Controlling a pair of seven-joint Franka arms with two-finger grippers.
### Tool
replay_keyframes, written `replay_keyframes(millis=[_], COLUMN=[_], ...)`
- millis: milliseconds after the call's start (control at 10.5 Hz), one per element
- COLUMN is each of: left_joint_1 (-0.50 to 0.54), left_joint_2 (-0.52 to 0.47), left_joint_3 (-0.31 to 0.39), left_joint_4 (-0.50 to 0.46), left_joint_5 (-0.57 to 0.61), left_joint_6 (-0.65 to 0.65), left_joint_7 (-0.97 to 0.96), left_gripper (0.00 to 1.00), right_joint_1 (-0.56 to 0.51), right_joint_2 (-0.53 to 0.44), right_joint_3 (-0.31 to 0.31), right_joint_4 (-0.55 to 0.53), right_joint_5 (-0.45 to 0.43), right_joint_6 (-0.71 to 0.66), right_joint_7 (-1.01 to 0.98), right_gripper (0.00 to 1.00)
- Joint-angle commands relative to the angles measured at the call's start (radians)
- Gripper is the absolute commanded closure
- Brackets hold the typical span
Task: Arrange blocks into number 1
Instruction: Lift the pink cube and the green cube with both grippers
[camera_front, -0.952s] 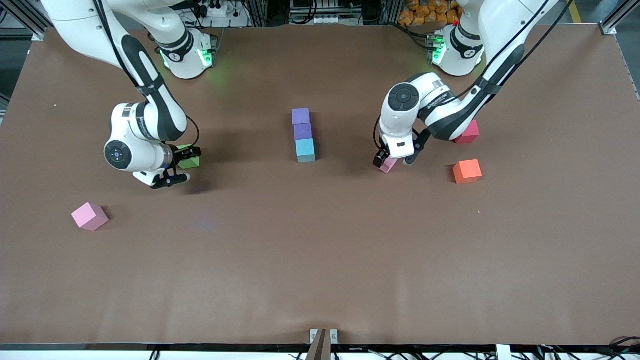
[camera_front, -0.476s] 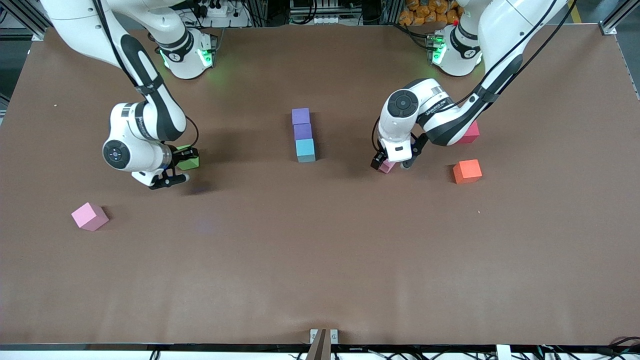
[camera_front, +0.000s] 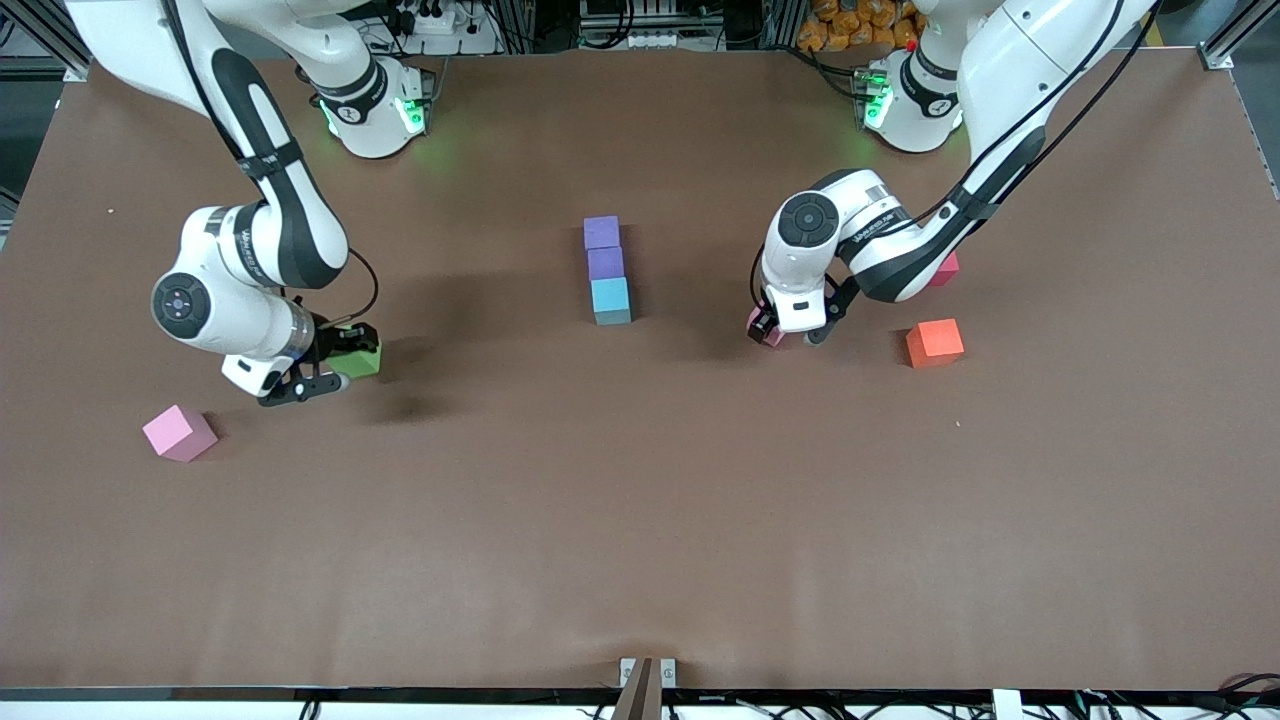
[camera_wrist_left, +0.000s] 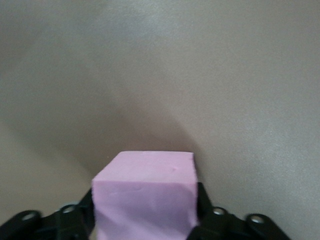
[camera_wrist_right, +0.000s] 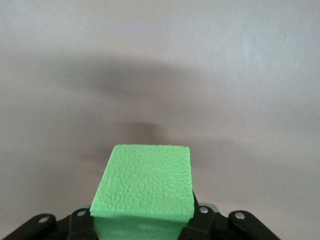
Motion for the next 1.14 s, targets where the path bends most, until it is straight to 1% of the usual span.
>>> replay_keyframes(millis=[0, 95, 286, 476, 667, 857, 1048], left_joint_1=[0.005, 0.003, -0.023, -0.093, -0.174, -0.323, -0.458], left_joint_2=[0.008, 0.006, 0.008, 0.026, 0.089, 0.152, 0.196], left_joint_3=[-0.004, -0.004, -0.005, -0.004, 0.009, 0.106, 0.201], left_joint_4=[0.014, 0.020, 0.096, 0.182, 0.290, 0.417, 0.501], left_joint_5=[0.025, 0.027, 0.025, 0.025, 0.025, 0.022, 0.010], left_joint_6=[-0.012, -0.012, -0.015, -0.017, -0.022, -0.067, -0.069], left_joint_7=[0.058, 0.067, 0.174, 0.259, 0.319, 0.388, 0.438], left_gripper=[1.00, 1.00, 1.00, 1.00, 1.00, 1.00, 1.00], right_joint_1=[0.035, 0.047, 0.076, 0.102, 0.127, 0.136, 0.135], right_joint_2=[-0.011, -0.009, -0.002, 0.012, 0.026, 0.040, 0.060], right_joint_3=[-0.009, -0.009, -0.011, -0.011, -0.009, -0.009, -0.011], right_joint_4=[0.049, 0.083, 0.129, 0.175, 0.190, 0.192, 0.192], right_joint_5=[0.039, 0.039, 0.039, 0.037, 0.037, 0.039, 0.039], right_joint_6=[-0.010, -0.012, -0.001, -0.001, 0.025, 0.074, 0.114], right_joint_7=[0.054, 0.090, 0.227, 0.353, 0.427, 0.458, 0.463], right_gripper=[0.50, 0.51, 0.51, 0.51, 0.51, 0.51, 0.51])
